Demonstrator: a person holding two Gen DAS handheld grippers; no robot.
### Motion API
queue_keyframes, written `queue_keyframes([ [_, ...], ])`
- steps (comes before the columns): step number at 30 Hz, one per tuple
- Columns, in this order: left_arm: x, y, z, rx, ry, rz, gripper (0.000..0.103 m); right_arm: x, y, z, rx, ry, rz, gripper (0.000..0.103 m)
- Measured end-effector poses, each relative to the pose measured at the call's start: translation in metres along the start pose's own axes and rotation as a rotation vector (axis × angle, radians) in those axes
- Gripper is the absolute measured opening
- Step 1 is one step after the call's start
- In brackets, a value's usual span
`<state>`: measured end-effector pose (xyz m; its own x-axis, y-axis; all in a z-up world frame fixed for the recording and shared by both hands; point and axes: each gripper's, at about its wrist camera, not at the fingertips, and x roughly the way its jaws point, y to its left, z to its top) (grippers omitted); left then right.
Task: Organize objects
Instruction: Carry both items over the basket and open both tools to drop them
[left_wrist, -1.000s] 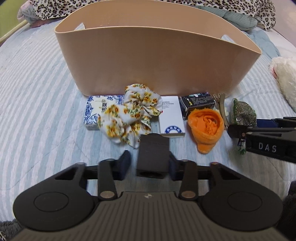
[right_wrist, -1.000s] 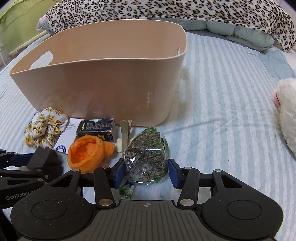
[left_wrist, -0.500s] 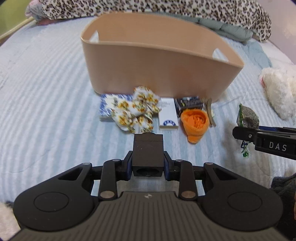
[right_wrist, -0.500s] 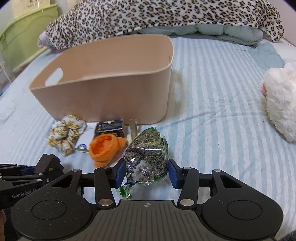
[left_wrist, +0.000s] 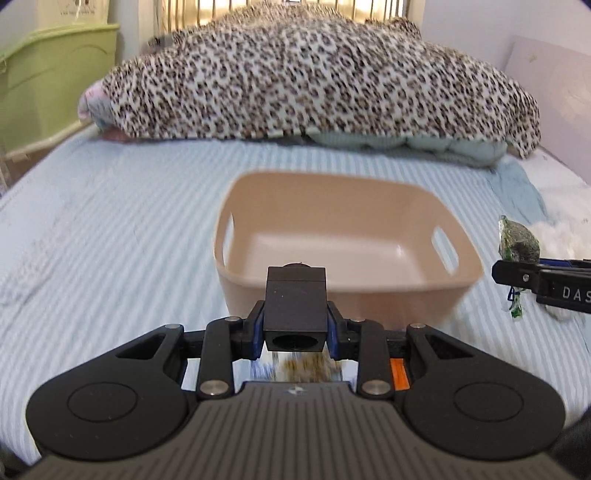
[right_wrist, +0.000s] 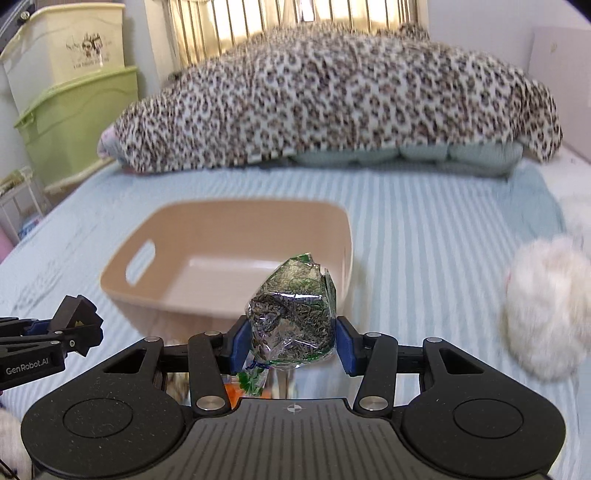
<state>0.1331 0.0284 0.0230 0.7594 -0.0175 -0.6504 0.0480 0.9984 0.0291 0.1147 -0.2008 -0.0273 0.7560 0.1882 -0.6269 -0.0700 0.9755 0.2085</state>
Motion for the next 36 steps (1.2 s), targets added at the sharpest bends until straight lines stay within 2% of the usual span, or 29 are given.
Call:
queue_keyframes([
  [3, 0.008, 0.004, 0.018, 0.0, -0.025, -0.017, 0.034, 0.014, 0.001, 0.018, -0.004, -0.002, 0.0, 0.045],
  [9, 0.039, 0.002, 0.044, 0.039, -0.047, 0.018, 0.034, 0.05, 0.0, 0.042, 0.005, 0.032, -0.005, 0.045],
  [13, 0.074, 0.0, 0.048, 0.043, 0.018, 0.03, 0.034, 0.074, 0.005, 0.045, -0.026, 0.063, -0.025, 0.045],
  [18, 0.113, -0.004, 0.038, 0.064, 0.108, 0.047, 0.034, 0.102, 0.013, 0.035, -0.071, 0.14, -0.041, 0.045],
  [21, 0.125, -0.005, 0.031, 0.075, 0.149, 0.044, 0.034, 0.115, 0.02, 0.029, -0.123, 0.184, -0.065, 0.045],
  [25, 0.123, -0.004, 0.027, 0.095, 0.168, 0.038, 0.034, 0.115, 0.027, 0.022, -0.166, 0.189, -0.096, 0.046],
  [27, 0.118, -0.003, 0.028, 0.101, 0.169, 0.04, 0.034, 0.113, 0.026, 0.02, -0.148, 0.19, -0.089, 0.057],
  [29, 0.11, -0.003, 0.031, 0.103, 0.17, 0.043, 0.039, 0.108, 0.024, 0.018, -0.12, 0.189, -0.068, 0.061],
  [31, 0.097, 0.0, 0.033, 0.094, 0.154, 0.037, 0.063, 0.098, 0.024, 0.017, -0.111, 0.171, -0.068, 0.065],
  [33, 0.082, 0.002, 0.035, 0.088, 0.115, 0.03, 0.075, 0.085, 0.024, 0.016, -0.121, 0.14, -0.079, 0.077],
  [36, 0.063, 0.003, 0.034, 0.111, 0.088, 0.027, 0.076, 0.064, 0.025, 0.015, -0.127, 0.097, -0.086, 0.086],
])
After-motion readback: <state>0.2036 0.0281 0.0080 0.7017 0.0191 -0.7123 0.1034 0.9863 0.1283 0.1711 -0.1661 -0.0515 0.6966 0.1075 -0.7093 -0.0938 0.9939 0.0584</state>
